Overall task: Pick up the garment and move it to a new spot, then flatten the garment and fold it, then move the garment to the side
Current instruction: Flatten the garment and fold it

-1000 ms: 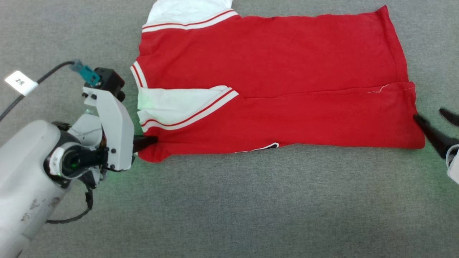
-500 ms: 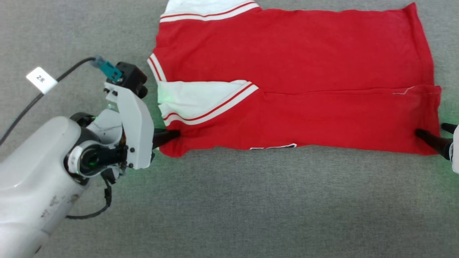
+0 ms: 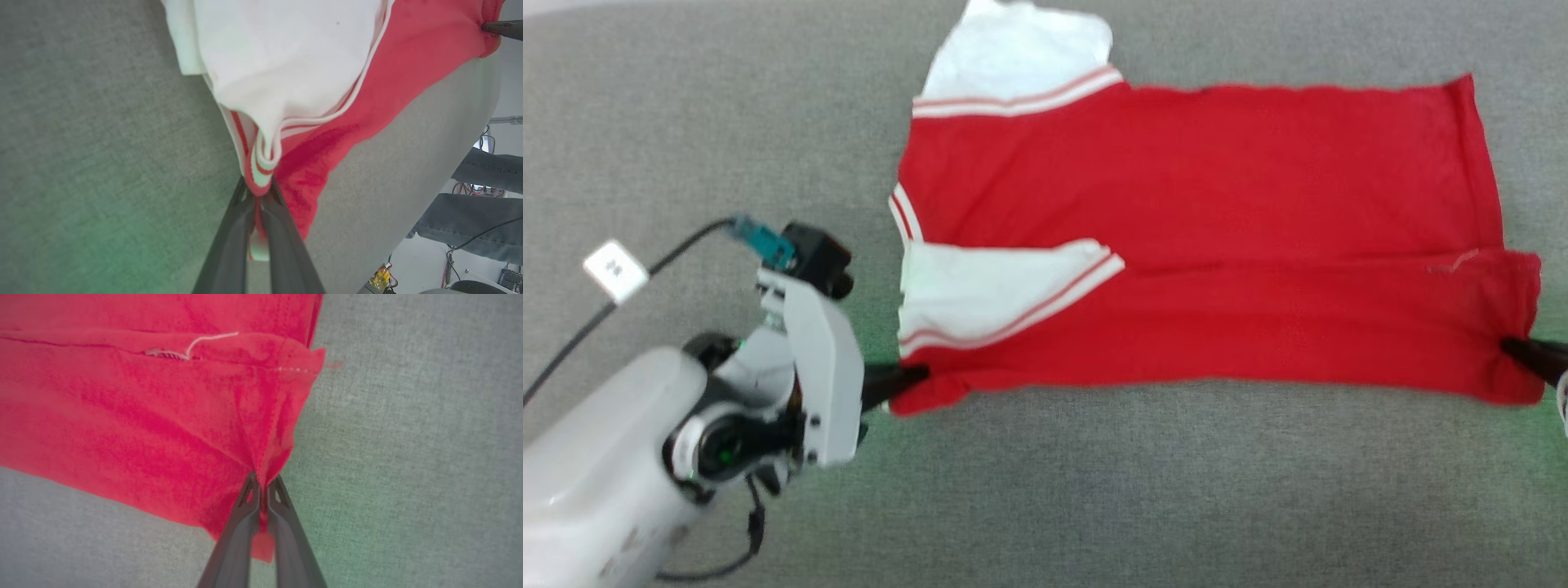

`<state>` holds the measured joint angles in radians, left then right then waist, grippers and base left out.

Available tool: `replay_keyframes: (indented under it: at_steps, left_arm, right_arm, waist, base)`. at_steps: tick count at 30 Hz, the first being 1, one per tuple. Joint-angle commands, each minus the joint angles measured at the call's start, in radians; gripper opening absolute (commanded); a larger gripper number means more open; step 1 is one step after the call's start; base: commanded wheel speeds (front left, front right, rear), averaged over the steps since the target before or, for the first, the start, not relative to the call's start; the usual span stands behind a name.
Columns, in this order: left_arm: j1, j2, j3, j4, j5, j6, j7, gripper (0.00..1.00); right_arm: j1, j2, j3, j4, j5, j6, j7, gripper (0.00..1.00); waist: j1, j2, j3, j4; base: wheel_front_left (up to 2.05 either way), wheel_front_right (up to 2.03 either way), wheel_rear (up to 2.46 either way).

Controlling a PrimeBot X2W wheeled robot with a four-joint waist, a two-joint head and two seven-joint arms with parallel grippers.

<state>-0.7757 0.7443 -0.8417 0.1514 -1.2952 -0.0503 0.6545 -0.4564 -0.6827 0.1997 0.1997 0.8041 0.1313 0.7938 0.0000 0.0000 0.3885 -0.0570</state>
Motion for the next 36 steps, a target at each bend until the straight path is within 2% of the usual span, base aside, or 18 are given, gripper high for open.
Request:
replay_keyframes:
  at_steps: [1, 8, 9, 10, 11, 12, 13, 14, 17, 21, 28, 34, 36]
  left_arm:
    - [0.042, 0.027, 0.001, -0.037, -0.008, 0.01, -0.007, 0.0]
    - [0.163, 0.122, 0.005, -0.232, -0.023, 0.062, -0.04, 0.0]
    - [0.173, 0.13, 0.01, -0.253, -0.02, 0.071, -0.053, 0.0]
    - [0.184, 0.137, 0.015, -0.269, -0.015, 0.079, -0.067, 0.04]
    - [0.195, 0.142, 0.02, -0.282, -0.012, 0.087, -0.084, 0.33]
    - [0.207, 0.144, 0.027, -0.293, -0.012, 0.091, -0.102, 0.46]
    - [0.218, 0.146, 0.032, -0.303, -0.014, 0.097, -0.12, 0.92]
    - [0.23, 0.15, 0.04, -0.312, -0.018, 0.102, -0.138, 1.0]
    - [0.262, 0.158, 0.078, -0.331, -0.033, 0.113, -0.21, 1.0]
    - [0.288, 0.15, 0.143, -0.339, -0.041, 0.116, -0.331, 1.0]
    - [0.192, 0.087, 0.233, -0.228, 0.067, 0.097, -0.543, 1.0]
    - [-0.044, 0.017, 0.229, -0.021, 0.204, 0.076, -0.572, 1.0]
    - [-0.096, 0.016, 0.218, 0.018, 0.236, 0.071, -0.559, 1.0]
  right_arm:
    - [0.042, -0.017, -0.018, -0.012, 0.013, -0.001, 0.005, 0.0]
    - [0.208, -0.059, -0.099, -0.117, 0.043, -0.001, 0.024, 0.0]
    - [0.226, -0.058, -0.117, -0.132, 0.038, -0.001, 0.016, 0.15]
    - [0.242, -0.052, -0.135, -0.145, 0.03, -0.001, 0.005, 0.44]
    - [0.253, -0.043, -0.154, -0.156, 0.023, -0.001, -0.012, 0.96]
    - [0.26, -0.03, -0.174, -0.163, 0.019, -0.001, -0.029, 1.0]
    - [0.263, -0.015, -0.188, -0.174, 0.013, -0.001, -0.044, 1.0]
    - [0.263, -0.005, -0.2, -0.188, 0.006, -0.001, -0.06, 1.0]
    - [0.244, 0.034, -0.25, -0.207, -0.024, -0.001, -0.118, 1.0]
    - [0.206, 0.084, -0.265, -0.247, -0.092, -0.001, -0.241, 1.0]
    - [0.102, 0.197, -0.207, -0.238, -0.213, -0.001, -0.531, 1.0]
    - [0.001, 0.293, -0.155, -0.197, -0.252, -0.001, -0.742, 1.0]
    - [-0.016, 0.303, -0.145, -0.193, -0.255, -0.001, -0.766, 1.0]
  waist:
    - [0.0, 0.0, -0.027, 0.002]
    - [0.0, 0.0, -0.046, 0.011]
    - [0.0, 0.0, -0.047, 0.012]
    - [0.0, 0.0, -0.048, 0.012]
    - [0.0, 0.0, -0.05, 0.011]
    - [0.0, 0.0, -0.051, 0.01]
    - [0.0, 0.0, -0.053, 0.008]
    - [0.0, 0.0, -0.056, 0.006]
    - [0.0, 0.0, -0.062, 0.003]
    - [0.0, 0.0, -0.067, 0.005]
    - [0.0, 0.0, -0.052, -0.018]
    - [0.0, 0.0, 0.02, -0.094]
    - [0.0, 0.0, 0.039, -0.111]
  base:
    - [0.0, 0.0, 0.0]
    - [0.0, 0.0, 0.0]
    - [0.0, 0.0, 0.0]
    - [0.0, 0.0, 0.0]
    - [0.0, 0.0, 0.0]
    - [0.0, 0.0, 0.0]
    - [0.0, 0.0, 0.0]
    - [0.0, 0.0, 0.0]
    - [0.0, 0.0, 0.0]
    - [0.0, 0.0, 0.0]
    - [0.0, 0.0, 0.0]
    - [0.0, 0.0, 0.0]
    - [0.0, 0.0, 0.0]
